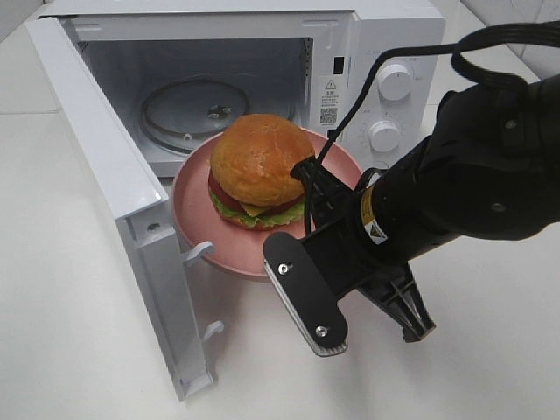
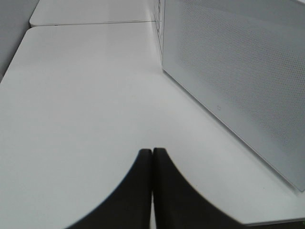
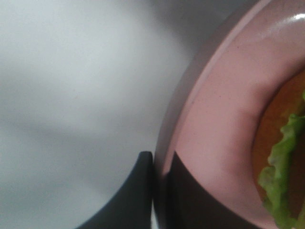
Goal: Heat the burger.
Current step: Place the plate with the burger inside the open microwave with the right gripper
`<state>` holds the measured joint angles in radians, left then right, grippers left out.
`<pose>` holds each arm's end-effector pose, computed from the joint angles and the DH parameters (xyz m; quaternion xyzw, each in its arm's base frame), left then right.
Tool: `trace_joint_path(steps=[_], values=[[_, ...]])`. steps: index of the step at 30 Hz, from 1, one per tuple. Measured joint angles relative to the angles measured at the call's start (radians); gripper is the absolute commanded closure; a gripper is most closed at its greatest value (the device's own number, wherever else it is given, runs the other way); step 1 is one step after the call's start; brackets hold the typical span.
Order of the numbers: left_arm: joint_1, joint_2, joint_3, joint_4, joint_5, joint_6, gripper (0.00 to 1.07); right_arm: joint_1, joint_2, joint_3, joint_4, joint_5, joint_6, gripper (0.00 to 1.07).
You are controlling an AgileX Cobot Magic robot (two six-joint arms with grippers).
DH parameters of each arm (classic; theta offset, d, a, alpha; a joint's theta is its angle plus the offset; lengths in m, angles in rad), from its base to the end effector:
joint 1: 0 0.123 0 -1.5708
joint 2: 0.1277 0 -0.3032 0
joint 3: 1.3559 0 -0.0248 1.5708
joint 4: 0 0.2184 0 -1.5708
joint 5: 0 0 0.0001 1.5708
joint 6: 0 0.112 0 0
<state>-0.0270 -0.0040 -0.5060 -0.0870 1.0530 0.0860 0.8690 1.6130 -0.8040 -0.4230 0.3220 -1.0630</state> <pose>-0.0341 -0.0075 0.2546 0.0496 0.8463 -0.0278 0.5296 0.1983 0.2120 0.2016 -0.8760 0.3928 -0.1401 0.2422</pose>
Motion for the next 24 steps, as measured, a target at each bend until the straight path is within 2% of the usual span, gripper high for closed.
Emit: trace_joint_path(steps=[4,14,15,17,20,24], values=[[0.0,0.0,0.0,0.0,0.0,0.0,1.06,-0.012,0.0,0.003,0.017,-0.011,-0.054,1.07],[0.0,0.0,0.0,0.0,0.0,0.0,1.06,-0.102,0.0,-0.002,0.243,-0.058,-0.287,1.07],[0.0,0.0,0.0,0.0,0.0,0.0,1.06,-0.111,0.0,-0.014,0.305,-0.047,-0.35,1.07],[0.0,0.0,0.0,0.0,0.0,0.0,1.06,-0.115,0.001,-0.021,0.331,-0.042,-0.376,1.07],[0.0,0.0,0.0,0.0,0.0,0.0,1.06,-0.135,0.019,-0.077,0.437,-0.008,-0.485,1.07],[0.0,0.0,0.0,0.0,0.0,0.0,1.06,-0.145,0.063,-0.122,0.484,0.02,-0.541,1.07]])
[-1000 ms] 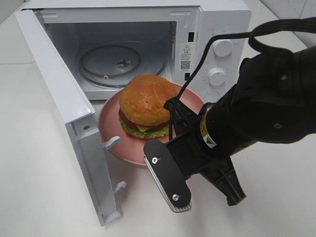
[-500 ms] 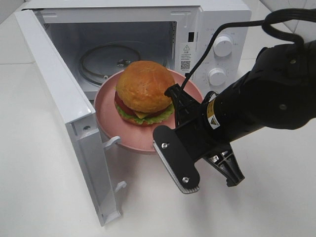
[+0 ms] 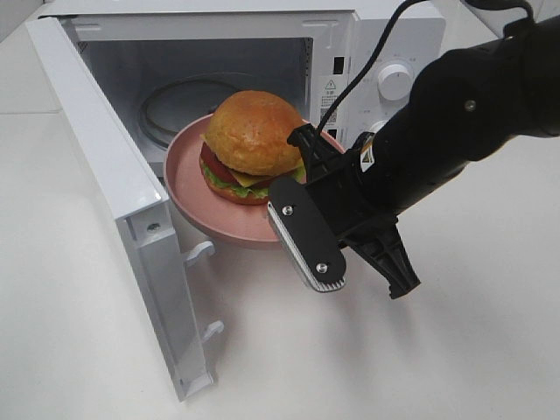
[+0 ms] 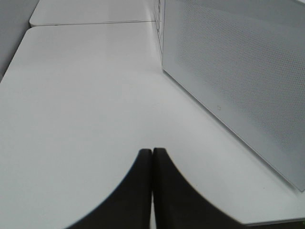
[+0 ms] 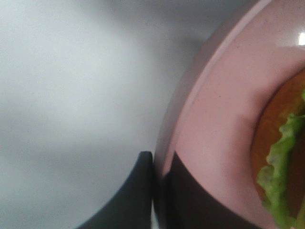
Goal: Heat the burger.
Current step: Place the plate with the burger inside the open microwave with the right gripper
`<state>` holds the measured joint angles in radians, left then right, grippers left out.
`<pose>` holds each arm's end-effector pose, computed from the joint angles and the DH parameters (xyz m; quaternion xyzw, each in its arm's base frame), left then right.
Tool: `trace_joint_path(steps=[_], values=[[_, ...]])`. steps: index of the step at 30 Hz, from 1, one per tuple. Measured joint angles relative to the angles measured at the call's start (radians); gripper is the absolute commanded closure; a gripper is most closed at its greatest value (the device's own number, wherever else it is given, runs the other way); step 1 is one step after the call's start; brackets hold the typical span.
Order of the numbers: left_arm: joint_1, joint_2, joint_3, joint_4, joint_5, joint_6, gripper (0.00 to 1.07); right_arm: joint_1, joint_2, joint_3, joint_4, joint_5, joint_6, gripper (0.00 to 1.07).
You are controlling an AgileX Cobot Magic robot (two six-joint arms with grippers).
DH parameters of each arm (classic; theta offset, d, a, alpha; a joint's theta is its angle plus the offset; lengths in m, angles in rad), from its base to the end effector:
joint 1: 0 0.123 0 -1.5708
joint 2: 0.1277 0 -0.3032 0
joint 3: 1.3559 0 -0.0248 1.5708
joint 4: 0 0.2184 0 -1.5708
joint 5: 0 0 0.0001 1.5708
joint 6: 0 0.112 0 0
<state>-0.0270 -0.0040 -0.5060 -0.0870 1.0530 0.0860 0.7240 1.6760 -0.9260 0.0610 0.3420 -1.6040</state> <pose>-0.0341 -0.0075 0.2546 0.0496 0.8463 -0.0278 0.5296 0.2363 0.2120 0.2086 -0.8717 0.4025 -0.1027 0.2601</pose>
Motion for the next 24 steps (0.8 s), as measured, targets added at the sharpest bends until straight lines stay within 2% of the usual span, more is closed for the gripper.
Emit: trace_joint_path(steps=[13,20,24], values=[[0.0,0.0,0.0,0.0,0.0,0.0,1.06,0.0,0.103,-0.108,0.01,0.018,-0.042,1.07],[0.0,0.0,0.0,0.0,0.0,0.0,1.06,0.0,0.168,-0.222,0.01,0.066,-0.052,1.07],[0.0,0.0,0.0,0.0,0.0,0.0,1.06,0.0,0.185,-0.251,0.01,0.073,-0.052,1.07]])
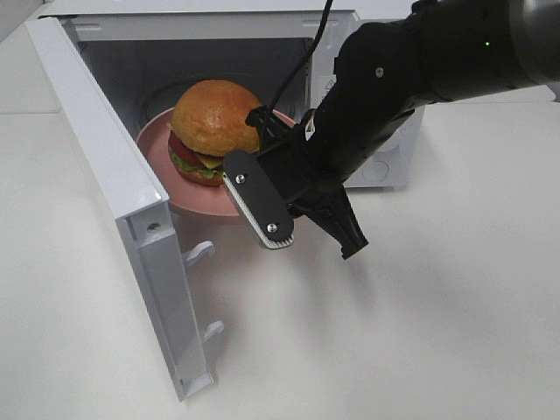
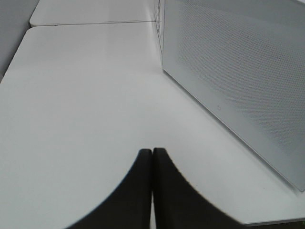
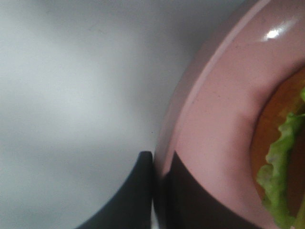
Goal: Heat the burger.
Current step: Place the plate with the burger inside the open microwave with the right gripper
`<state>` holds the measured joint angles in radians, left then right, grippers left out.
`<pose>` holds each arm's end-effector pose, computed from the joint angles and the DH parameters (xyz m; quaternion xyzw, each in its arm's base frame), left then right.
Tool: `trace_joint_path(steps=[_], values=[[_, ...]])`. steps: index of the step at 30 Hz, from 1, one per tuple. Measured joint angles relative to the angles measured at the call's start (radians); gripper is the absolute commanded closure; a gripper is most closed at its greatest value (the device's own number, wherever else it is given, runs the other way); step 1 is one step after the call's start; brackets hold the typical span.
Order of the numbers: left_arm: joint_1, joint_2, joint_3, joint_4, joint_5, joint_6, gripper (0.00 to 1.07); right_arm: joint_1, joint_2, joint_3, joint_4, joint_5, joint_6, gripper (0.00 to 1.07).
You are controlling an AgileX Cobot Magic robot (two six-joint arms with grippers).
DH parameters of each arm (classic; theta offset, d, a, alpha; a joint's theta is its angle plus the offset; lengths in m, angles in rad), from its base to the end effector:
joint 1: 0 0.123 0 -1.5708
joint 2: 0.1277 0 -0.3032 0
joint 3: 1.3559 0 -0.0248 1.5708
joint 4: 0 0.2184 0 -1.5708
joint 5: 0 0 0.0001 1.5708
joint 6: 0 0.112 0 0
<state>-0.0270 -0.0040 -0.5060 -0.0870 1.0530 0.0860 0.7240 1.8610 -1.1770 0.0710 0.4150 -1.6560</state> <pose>-0.0341 -0.0075 0.2546 0.0496 0.8463 -0.0278 0.5296 0.2803 0.2521 0.2030 -0.8816 0.3823 -0.1036 0.2565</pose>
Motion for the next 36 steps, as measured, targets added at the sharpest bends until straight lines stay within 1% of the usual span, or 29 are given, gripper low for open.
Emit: trace_joint_path(steps=[1,9,11,15,16,17,18,19,20,21,22,23,25,26,27,28,30,31,32,34,35,36], values=[[0.0,0.0,0.0,0.0,0.0,0.0,1.06,0.0,0.012,-0.021,0.0,0.0,0.0,1.07],[0.0,0.0,0.0,0.0,0.0,0.0,1.06,0.0,0.051,-0.086,-0.002,0.002,-0.001,1.07],[0.0,0.0,0.0,0.0,0.0,0.0,1.06,0.0,0.073,-0.121,-0.002,0.003,-0.001,1.07],[0.0,0.0,0.0,0.0,0.0,0.0,1.06,0.0,0.098,-0.156,-0.002,0.007,-0.001,1.07],[0.0,0.0,0.0,0.0,0.0,0.0,1.06,0.0,0.121,-0.192,-0.002,0.026,-0.001,1.07],[0.0,0.0,0.0,0.0,0.0,0.0,1.06,0.0,0.121,-0.192,-0.002,0.026,-0.001,1.07],[0.0,0.0,0.0,0.0,0.0,0.0,1.06,0.0,0.143,-0.233,-0.002,0.051,-0.001,1.07],[0.0,0.0,0.0,0.0,0.0,0.0,1.06,0.0,0.143,-0.233,-0.002,0.051,-0.001,1.07],[0.0,0.0,0.0,0.0,0.0,0.0,1.06,0.0,0.156,-0.255,-0.003,0.061,-0.001,1.07],[0.0,0.0,0.0,0.0,0.0,0.0,1.06,0.0,0.181,-0.296,-0.003,0.088,0.002,1.07],[0.0,0.0,0.0,0.0,0.0,0.0,1.06,0.0,0.181,-0.296,-0.003,0.088,0.002,1.07],[0.0,0.0,0.0,0.0,0.0,0.0,1.06,0.0,0.21,-0.337,-0.003,0.108,0.012,1.07],[0.0,0.0,0.0,0.0,0.0,0.0,1.06,0.0,0.221,-0.356,-0.003,0.119,0.018,1.07],[0.0,0.0,0.0,0.0,0.0,0.0,1.06,0.0,0.249,-0.403,-0.003,0.143,0.028,1.07],[0.0,0.0,0.0,0.0,0.0,0.0,1.06,0.0,0.249,-0.403,-0.003,0.143,0.028,1.07],[0.0,0.0,0.0,0.0,0.0,0.0,1.06,0.0,0.273,-0.45,-0.003,0.165,0.044,1.07],[0.0,0.0,0.0,0.0,0.0,0.0,1.06,0.0,0.286,-0.468,-0.003,0.175,0.054,1.07],[0.0,0.0,0.0,0.0,0.0,0.0,1.06,0.0,0.309,-0.506,-0.003,0.2,0.076,1.07],[0.0,0.0,0.0,0.0,0.0,0.0,1.06,0.0,0.309,-0.506,-0.003,0.2,0.076,1.07],[0.0,0.0,0.0,0.0,0.0,0.0,1.06,0.0,0.343,-0.564,-0.004,0.225,0.108,1.07],[0.0,0.0,0.0,0.0,0.0,0.0,1.06,0.0,0.343,-0.564,-0.004,0.225,0.108,1.07],[0.0,0.0,0.0,0.0,0.0,0.0,1.06,0.0,0.365,-0.603,-0.015,0.237,0.14,1.07]])
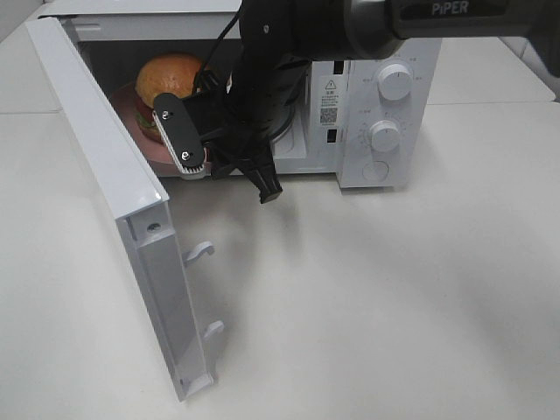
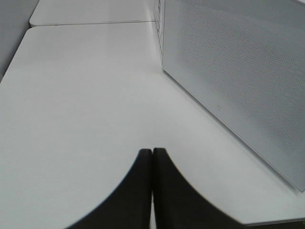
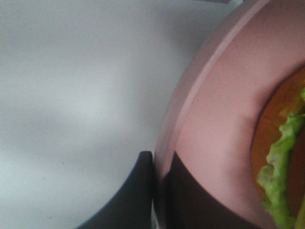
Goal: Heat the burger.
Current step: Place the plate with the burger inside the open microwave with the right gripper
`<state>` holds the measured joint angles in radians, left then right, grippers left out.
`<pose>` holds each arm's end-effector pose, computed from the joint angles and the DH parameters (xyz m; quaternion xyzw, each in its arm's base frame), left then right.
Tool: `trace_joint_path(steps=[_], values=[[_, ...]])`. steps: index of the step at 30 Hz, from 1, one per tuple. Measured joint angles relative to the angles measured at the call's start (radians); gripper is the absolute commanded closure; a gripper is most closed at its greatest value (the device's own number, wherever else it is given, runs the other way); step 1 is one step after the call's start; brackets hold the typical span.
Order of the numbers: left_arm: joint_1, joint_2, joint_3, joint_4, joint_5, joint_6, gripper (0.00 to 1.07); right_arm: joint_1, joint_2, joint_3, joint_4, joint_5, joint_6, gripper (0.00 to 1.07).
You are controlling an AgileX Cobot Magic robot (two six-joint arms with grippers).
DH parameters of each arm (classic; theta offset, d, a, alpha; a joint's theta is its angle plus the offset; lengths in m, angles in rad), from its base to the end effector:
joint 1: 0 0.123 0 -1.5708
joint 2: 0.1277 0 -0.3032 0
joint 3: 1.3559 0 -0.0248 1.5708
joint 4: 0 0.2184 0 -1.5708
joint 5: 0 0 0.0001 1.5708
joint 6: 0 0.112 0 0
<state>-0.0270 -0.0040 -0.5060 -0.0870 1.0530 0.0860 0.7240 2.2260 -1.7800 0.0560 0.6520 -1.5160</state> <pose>-0.0341 -0.0075 0.2546 0.0496 0.8463 -0.0278 0.5296 0.3619 0.3251 0.1896 -0.8574 0.4336 -0.0858 0.2635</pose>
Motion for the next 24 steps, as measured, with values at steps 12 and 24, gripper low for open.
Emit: trace_joint_path(steps=[12,24], values=[[0.0,0.0,0.0,0.0,0.0,0.0,1.06,-0.038,0.111,-0.198,-0.056,0.097,0.235,1.07],[0.0,0.0,0.0,0.0,0.0,0.0,1.06,-0.049,0.146,-0.229,-0.056,0.1,0.302,1.07]])
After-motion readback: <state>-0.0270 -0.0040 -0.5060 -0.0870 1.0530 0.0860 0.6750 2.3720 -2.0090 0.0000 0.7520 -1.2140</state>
